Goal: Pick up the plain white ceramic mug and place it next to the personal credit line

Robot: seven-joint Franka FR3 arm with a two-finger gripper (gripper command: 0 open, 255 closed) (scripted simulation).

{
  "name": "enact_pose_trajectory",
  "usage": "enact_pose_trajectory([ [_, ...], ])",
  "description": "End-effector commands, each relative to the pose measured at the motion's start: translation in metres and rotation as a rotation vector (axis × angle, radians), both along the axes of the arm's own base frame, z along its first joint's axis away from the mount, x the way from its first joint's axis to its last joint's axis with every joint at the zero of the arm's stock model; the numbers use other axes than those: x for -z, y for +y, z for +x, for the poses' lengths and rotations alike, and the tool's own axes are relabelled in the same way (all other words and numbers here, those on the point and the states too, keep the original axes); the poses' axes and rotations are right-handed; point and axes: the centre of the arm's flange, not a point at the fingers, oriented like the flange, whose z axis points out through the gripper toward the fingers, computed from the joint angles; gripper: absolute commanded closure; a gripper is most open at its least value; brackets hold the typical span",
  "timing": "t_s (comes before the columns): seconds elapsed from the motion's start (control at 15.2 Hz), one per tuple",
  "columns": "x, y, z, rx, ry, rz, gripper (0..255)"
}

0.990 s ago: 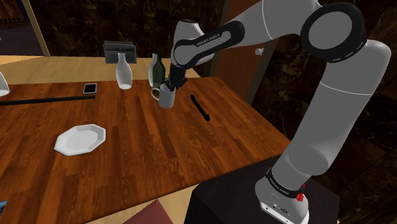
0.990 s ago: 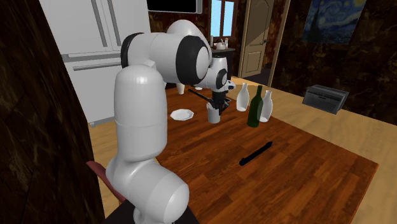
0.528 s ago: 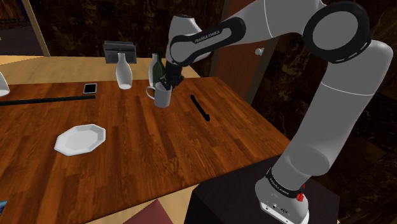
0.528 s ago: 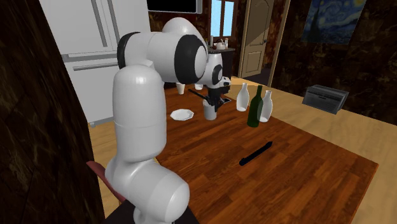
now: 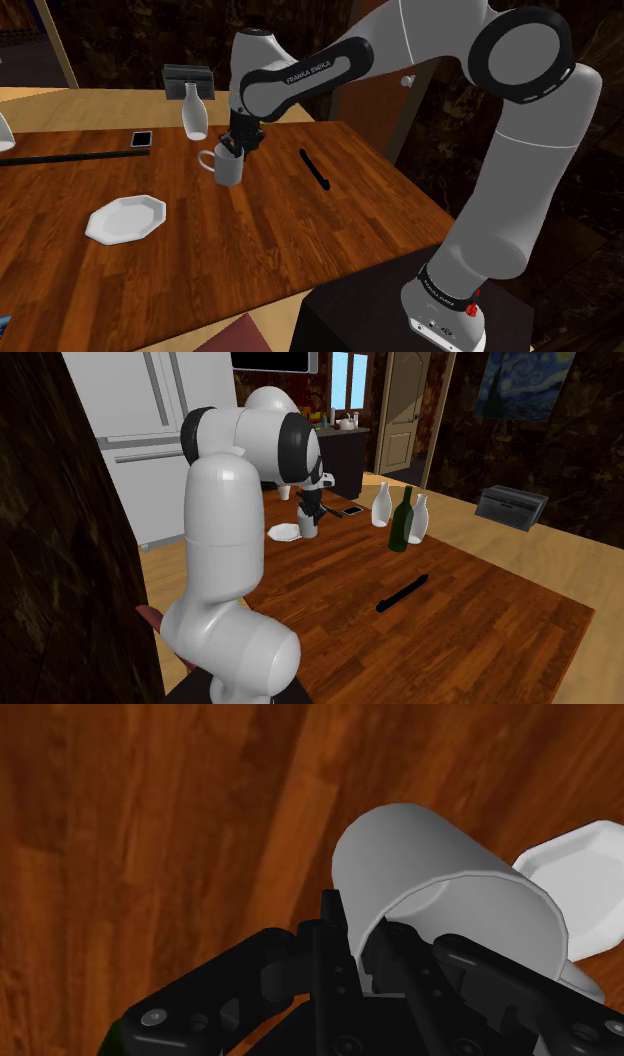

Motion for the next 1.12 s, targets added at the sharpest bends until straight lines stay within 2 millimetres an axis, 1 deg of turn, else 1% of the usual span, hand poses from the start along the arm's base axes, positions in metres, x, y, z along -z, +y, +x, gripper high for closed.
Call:
enact_pose_trajectory([
  [0.0,0.008,0.025,-0.007,0.002,0.000,0.000,255],
  [1.06,0.047,0.231,-0.031,0.002,0.000,0.000,255],
])
